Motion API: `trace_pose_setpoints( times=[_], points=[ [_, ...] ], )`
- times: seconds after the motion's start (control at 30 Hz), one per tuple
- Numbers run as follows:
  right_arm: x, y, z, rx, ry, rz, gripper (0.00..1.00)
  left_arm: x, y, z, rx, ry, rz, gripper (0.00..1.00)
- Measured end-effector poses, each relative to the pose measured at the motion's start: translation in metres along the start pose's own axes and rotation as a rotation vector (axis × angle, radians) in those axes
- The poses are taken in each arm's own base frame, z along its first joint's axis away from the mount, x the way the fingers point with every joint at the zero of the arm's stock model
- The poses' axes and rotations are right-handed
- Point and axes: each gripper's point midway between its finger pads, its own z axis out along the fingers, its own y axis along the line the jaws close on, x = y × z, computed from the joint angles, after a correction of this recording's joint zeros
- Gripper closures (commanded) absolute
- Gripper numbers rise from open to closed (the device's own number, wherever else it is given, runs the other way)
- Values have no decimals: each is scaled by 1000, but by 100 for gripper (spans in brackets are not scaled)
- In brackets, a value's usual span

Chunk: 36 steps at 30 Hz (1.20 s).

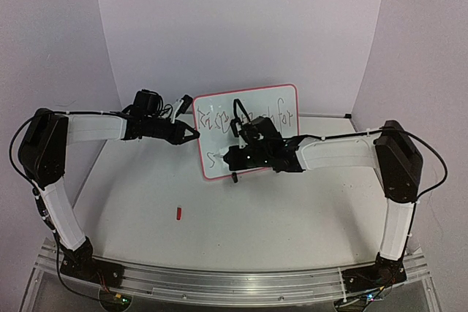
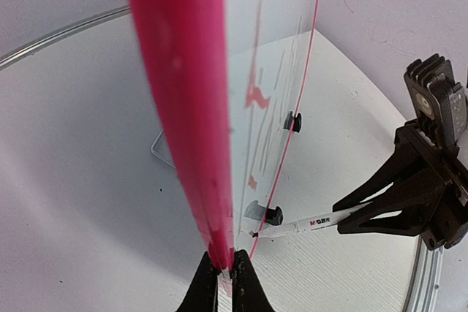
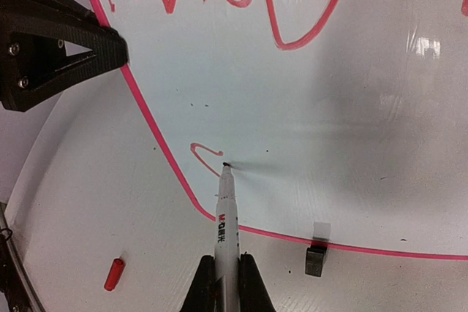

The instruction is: Write a sentence on the whiteboard

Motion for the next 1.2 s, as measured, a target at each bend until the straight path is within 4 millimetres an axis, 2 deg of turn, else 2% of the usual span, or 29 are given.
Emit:
trace_pose_setpoints(
  times=[0.77,1.2],
  points=[
    [-1,-15,-8,69,-9,22,100,0,1,0,-3,-1,0,100],
    [-13,-7,-17,2,-18,-6,100,0,0,0,-1,0,0,100]
  ],
)
